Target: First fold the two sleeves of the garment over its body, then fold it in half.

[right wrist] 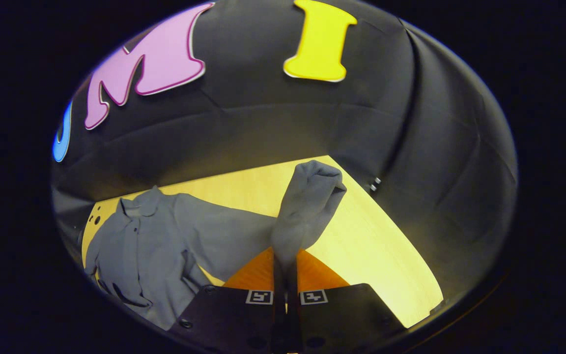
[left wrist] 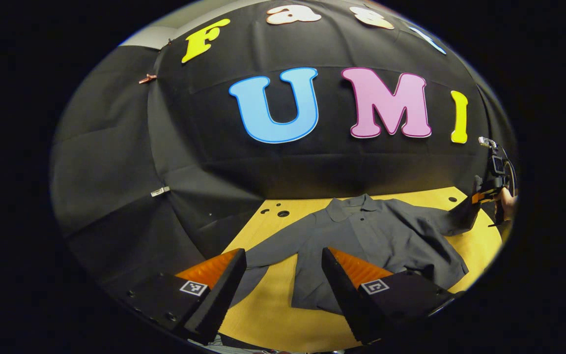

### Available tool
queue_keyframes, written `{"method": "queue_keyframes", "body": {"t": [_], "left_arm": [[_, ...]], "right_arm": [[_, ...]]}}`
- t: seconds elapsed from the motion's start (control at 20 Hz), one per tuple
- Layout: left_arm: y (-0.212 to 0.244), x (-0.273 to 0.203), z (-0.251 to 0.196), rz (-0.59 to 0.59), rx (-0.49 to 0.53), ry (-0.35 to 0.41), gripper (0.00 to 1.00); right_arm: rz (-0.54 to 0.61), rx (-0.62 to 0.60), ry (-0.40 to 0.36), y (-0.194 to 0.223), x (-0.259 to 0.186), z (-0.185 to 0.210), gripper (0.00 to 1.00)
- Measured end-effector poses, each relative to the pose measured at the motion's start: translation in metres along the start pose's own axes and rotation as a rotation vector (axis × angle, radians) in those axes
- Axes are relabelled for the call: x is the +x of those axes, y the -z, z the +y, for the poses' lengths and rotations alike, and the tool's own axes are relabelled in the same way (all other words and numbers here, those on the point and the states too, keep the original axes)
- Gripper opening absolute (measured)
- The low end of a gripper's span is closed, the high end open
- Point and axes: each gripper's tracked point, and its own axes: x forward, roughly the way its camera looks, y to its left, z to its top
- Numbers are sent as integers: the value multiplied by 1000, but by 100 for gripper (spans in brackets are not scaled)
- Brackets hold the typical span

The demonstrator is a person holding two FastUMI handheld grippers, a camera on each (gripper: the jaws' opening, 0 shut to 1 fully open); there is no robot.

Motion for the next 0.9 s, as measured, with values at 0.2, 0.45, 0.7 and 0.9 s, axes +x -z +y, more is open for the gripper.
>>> {"method": "queue_keyframes", "body": {"t": [0.2, 0.45, 0.7, 0.9], "left_arm": [[7, 13, 21, 3, -57, 7, 98], [24, 26, 43, 20, -108, 14, 98], [51, 33, 64, 68, -183, -11, 98], [76, 29, 87, 101, -226, -55, 98]], "right_arm": [[-42, -58, -62, -26, -16, 64, 5], [-86, -64, -199, -51, -26, 178, 5], [-69, -48, -331, -42, -36, 290, 5], [-11, -45, -425, -7, -39, 378, 5]]}}
